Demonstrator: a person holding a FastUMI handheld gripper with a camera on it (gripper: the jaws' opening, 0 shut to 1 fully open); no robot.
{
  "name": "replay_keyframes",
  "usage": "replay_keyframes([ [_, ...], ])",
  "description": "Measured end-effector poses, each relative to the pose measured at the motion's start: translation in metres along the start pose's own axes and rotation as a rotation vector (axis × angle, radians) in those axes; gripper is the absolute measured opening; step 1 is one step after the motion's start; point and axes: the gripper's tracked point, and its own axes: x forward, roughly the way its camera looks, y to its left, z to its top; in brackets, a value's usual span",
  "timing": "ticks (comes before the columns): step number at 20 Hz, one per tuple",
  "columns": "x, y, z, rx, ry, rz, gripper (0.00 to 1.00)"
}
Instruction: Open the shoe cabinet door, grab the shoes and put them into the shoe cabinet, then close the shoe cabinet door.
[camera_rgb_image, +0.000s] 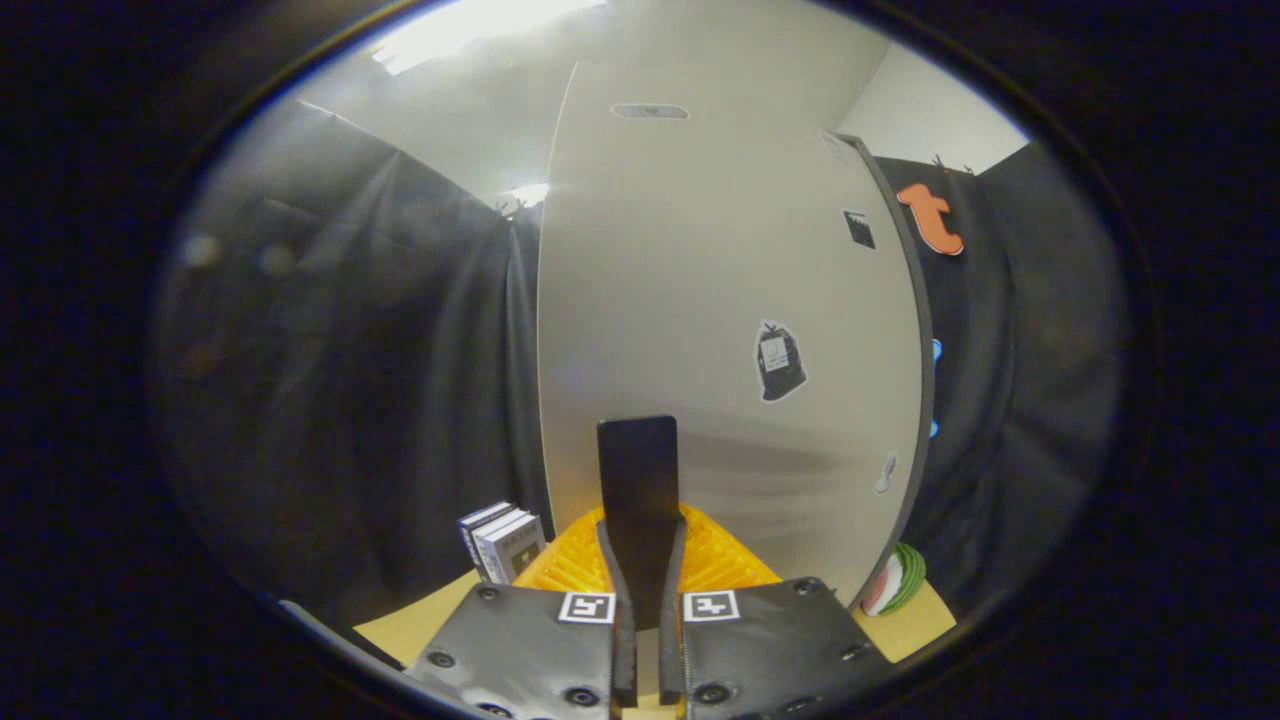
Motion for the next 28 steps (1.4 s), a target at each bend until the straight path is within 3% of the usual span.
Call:
replay_keyframes([
  [7,-0.057,-0.048,0.004,-0.015,0.026,-0.005,0.1],
  [19,-0.123,-0.223,0.011,0.015,0.05,-0.243,0.07],
  [22,-0.122,-0.238,0.006,0.07,0.062,-0.161,0.07],
  [24,-0.122,-0.235,0.01,0.032,0.064,-0.126,0.06],
  [28,-0.124,-0.236,0.007,-0.028,0.072,-0.141,0.06],
])
